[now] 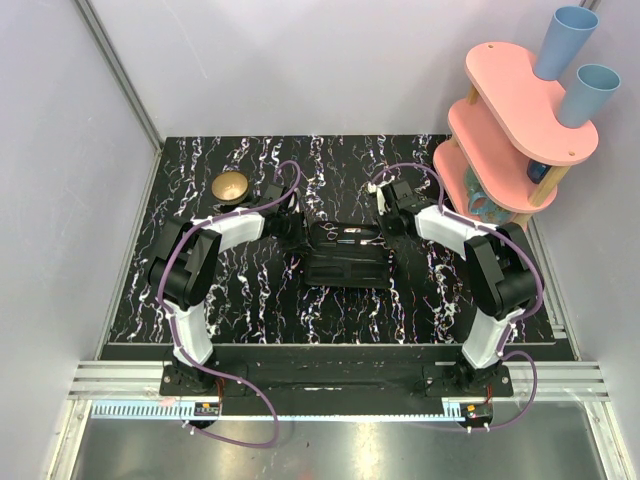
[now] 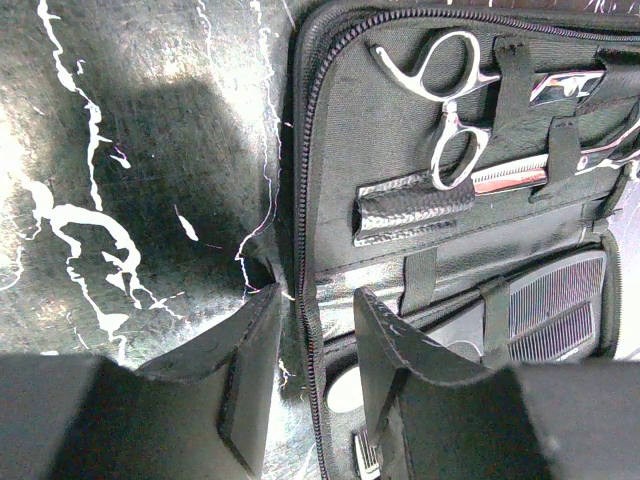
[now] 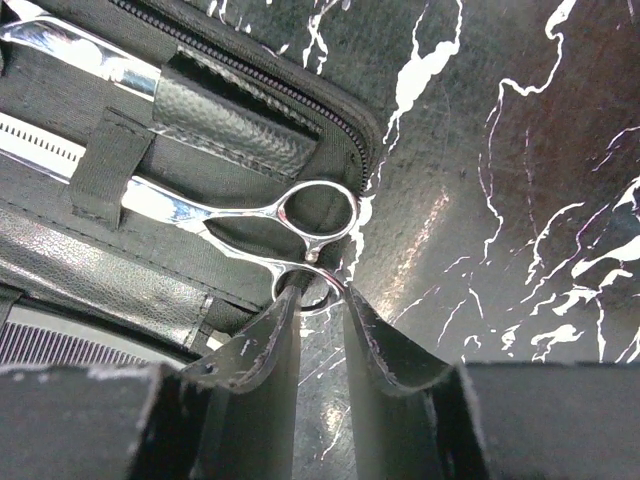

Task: Sort the hair-cutting tools
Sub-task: Place the scissors in the hairdressing tool bag.

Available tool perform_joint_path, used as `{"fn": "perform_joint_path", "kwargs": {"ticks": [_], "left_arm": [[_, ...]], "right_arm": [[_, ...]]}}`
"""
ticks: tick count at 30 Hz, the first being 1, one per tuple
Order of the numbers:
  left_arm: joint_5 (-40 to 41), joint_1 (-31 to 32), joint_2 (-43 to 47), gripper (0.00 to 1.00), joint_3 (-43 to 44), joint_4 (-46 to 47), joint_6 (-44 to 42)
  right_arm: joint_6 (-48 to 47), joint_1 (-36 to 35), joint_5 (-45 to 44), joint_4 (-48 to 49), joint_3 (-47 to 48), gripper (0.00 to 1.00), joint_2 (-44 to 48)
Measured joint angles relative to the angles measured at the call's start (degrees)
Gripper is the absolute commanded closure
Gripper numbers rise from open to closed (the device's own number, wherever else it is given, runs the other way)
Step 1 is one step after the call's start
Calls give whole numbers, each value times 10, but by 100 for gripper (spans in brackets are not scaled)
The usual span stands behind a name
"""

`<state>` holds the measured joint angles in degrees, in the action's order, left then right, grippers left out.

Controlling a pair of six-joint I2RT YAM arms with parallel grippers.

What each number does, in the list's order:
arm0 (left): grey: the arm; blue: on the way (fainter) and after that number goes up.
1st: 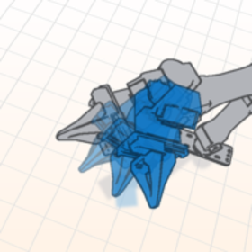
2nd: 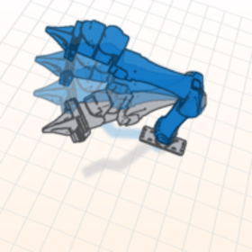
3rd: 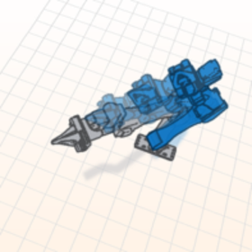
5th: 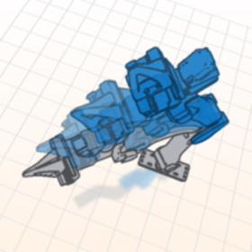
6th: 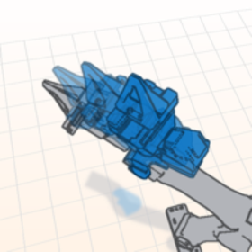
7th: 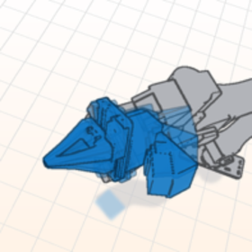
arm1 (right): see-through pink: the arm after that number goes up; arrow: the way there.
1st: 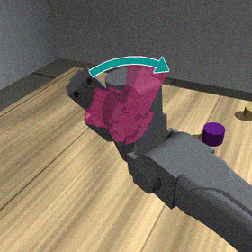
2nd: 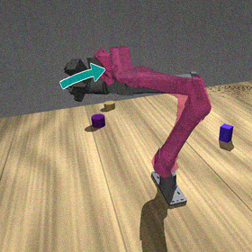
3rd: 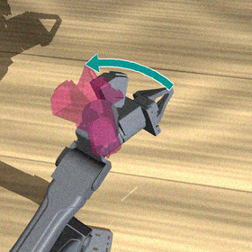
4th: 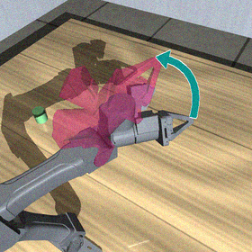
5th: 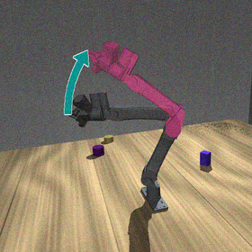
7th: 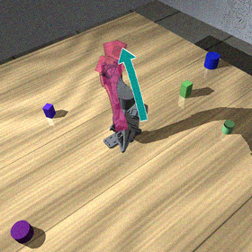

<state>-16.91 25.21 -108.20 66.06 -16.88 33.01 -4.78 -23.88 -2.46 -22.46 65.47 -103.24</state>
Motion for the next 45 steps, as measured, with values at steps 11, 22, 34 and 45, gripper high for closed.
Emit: {"fn": "perform_joint_path", "kwargs": {"ticks": [11,22,34,45], "left_arm": [[-1,0,0,60,0,0,0],[-9,-3,-3,60,2,-1,0],[-15,-3,-6,60,6,-2,0],[-19,-3,-7,60,6,-1,0]], "right_arm": [[-30,0,-10,-4,20,92,-21],[-41,0,-11,-3,23,100,-20],[-57,0,-21,45,21,100,-20],[-31,-3,10,66,12,100,-17]]}}
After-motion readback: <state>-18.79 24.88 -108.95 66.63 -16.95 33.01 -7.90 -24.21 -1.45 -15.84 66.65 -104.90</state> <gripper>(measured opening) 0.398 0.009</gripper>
